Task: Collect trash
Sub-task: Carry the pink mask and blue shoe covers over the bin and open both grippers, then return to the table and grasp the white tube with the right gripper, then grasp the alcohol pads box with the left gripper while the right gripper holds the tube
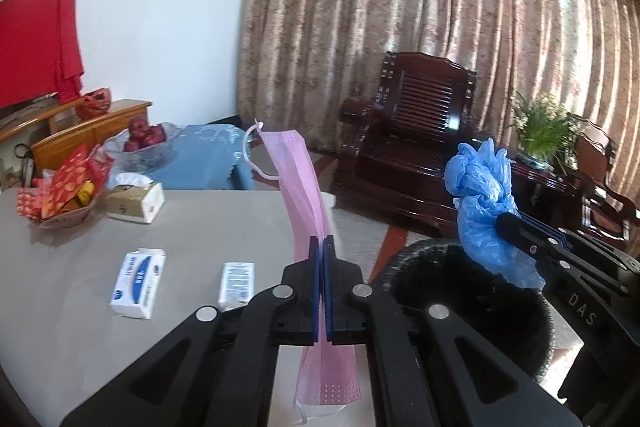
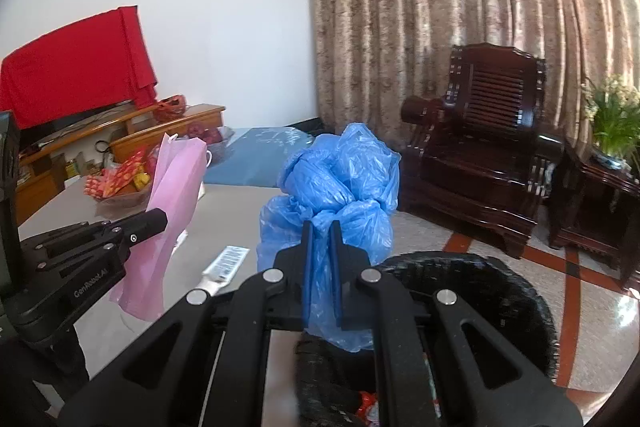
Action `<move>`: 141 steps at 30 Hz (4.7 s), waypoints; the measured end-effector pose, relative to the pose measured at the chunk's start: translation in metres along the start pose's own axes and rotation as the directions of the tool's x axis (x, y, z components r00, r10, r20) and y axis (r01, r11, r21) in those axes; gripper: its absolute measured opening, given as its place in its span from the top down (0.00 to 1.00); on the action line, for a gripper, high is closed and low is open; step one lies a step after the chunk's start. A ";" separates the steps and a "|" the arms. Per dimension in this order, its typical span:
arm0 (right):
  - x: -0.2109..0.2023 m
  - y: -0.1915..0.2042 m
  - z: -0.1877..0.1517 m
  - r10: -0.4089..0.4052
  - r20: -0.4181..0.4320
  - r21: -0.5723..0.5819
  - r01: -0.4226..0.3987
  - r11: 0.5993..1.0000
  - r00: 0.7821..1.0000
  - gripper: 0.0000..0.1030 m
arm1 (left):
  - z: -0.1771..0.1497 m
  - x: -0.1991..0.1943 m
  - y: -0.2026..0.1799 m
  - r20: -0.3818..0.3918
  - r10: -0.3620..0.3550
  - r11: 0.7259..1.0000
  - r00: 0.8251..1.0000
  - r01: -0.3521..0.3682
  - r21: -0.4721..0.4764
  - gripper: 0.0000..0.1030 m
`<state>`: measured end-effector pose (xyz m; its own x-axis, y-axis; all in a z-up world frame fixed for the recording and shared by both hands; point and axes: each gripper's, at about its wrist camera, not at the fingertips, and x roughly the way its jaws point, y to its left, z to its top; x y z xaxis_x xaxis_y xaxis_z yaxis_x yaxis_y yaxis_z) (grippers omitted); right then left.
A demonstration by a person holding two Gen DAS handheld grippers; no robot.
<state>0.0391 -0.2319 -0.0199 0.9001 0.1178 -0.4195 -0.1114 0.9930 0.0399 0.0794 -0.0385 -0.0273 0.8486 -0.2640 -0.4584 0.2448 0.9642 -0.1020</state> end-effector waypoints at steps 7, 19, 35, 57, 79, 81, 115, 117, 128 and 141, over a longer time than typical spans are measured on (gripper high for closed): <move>-0.012 -0.027 -0.008 -0.065 0.009 0.023 0.065 0.998 0.998 0.93 | 0.002 0.007 -0.033 -0.005 -0.060 0.997 0.998 0.060 0.037 0.98; -0.024 -0.070 -0.021 -0.151 0.002 0.057 0.150 0.987 0.989 0.93 | 0.006 0.030 -0.088 -0.018 -0.165 0.981 0.986 0.166 0.100 0.98; -0.009 -0.123 -0.049 -0.226 -0.078 0.086 0.232 0.969 0.971 0.93 | -0.009 0.082 -0.153 -0.097 -0.270 0.944 0.958 0.283 0.172 0.98; 0.037 -0.140 -0.102 -0.305 -0.219 0.085 0.329 0.940 0.927 0.15 | -0.028 0.129 -0.132 -0.201 -0.300 0.938 0.932 0.327 0.117 0.44; 0.041 -0.006 -0.034 -0.096 -0.044 0.092 0.100 0.991 0.994 0.05 | -0.021 0.016 0.067 0.009 0.118 0.993 0.993 -0.118 0.012 0.22; 0.048 0.011 -0.032 -0.069 -0.045 0.073 0.073 0.995 0.997 0.05 | -0.024 0.009 0.084 0.013 0.157 0.987 0.987 -0.158 0.006 0.22; 0.225 0.183 -0.080 0.042 -0.314 0.019 -0.038 0.999 0.949 0.21 | -0.075 0.035 0.231 -0.102 0.362 0.926 0.927 -0.370 -0.075 0.22; 0.231 0.185 -0.082 0.035 -0.342 0.006 -0.035 0.999 0.939 0.24 | -0.076 0.036 0.234 -0.103 0.361 0.926 0.927 -0.370 -0.078 0.22; 0.251 0.189 -0.090 0.074 -0.440 0.025 -0.070 0.997 0.895 0.59 | -0.080 0.045 0.238 -0.123 0.357 0.925 0.926 -0.369 -0.092 0.22; 0.252 0.186 -0.091 0.075 -0.448 0.024 -0.071 0.997 0.891 0.58 | -0.081 0.066 0.233 -0.152 0.334 0.933 0.930 -0.350 -0.089 0.22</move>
<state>0.2069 -0.0181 -0.2010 0.6045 0.1743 -0.7773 -0.1652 0.9820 0.0918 0.1542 0.1712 -0.1528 0.7999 0.0809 -0.5946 -0.1104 0.9938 -0.0133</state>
